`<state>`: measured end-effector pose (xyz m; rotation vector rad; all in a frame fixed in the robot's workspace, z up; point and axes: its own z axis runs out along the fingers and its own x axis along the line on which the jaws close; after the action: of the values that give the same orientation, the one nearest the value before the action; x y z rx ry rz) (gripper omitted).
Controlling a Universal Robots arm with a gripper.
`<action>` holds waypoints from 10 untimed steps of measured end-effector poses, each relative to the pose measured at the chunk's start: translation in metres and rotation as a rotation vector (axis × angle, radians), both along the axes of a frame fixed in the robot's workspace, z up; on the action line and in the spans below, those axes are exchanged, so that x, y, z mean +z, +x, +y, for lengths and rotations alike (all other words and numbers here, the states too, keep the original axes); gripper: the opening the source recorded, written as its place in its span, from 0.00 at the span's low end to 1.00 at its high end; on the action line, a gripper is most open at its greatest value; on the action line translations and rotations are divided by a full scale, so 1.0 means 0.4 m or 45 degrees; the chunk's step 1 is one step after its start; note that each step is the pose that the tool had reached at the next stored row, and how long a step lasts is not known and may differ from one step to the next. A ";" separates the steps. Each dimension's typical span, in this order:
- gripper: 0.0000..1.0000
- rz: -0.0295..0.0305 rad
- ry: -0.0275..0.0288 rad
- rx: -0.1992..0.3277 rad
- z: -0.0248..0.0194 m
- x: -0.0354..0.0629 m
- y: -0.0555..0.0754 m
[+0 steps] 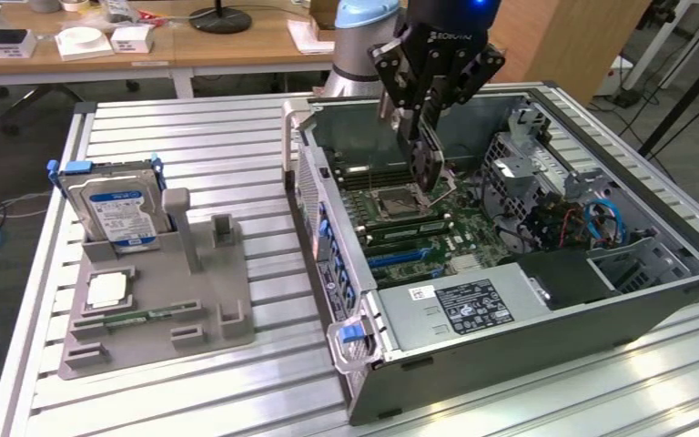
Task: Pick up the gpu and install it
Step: 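Pick up the gpu and move the gpu toward the slot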
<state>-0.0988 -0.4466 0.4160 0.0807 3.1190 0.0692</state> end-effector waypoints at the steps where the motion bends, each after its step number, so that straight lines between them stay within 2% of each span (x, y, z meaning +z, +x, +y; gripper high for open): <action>1: 0.26 0.0000 0.0000 0.000 0.000 0.000 0.003; 10: 0.26 0.0000 -0.0001 0.000 0.000 0.000 0.037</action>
<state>-0.0838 -0.4466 0.4160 0.0804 3.1190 0.0691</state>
